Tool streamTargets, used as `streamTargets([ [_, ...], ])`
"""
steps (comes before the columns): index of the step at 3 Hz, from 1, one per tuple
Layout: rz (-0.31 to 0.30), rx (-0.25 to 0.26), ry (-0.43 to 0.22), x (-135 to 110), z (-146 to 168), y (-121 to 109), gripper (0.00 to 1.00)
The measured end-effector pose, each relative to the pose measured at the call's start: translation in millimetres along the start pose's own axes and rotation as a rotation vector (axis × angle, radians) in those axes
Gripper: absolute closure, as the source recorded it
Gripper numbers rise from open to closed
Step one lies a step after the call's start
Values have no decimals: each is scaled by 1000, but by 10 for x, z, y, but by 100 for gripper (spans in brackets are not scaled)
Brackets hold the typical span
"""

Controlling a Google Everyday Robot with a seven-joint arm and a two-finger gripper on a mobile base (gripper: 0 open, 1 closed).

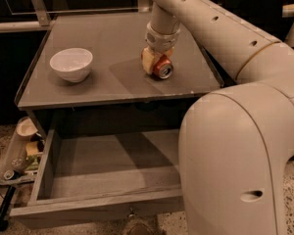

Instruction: Place coke can into top drawer

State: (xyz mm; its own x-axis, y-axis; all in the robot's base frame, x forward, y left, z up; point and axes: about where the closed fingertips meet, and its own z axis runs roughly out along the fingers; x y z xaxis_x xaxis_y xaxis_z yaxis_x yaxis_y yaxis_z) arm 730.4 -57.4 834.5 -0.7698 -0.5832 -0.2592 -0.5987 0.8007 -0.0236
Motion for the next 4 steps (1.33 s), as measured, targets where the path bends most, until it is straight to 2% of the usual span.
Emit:
streamTargets([
  [1,-15,13,-24,19,-133,22,100],
  [2,9,31,-35,232,-386,57,100],
  [3,44,40,-26,604,-648,187,100],
  [4,44,41,-17,643,-640,200,100],
])
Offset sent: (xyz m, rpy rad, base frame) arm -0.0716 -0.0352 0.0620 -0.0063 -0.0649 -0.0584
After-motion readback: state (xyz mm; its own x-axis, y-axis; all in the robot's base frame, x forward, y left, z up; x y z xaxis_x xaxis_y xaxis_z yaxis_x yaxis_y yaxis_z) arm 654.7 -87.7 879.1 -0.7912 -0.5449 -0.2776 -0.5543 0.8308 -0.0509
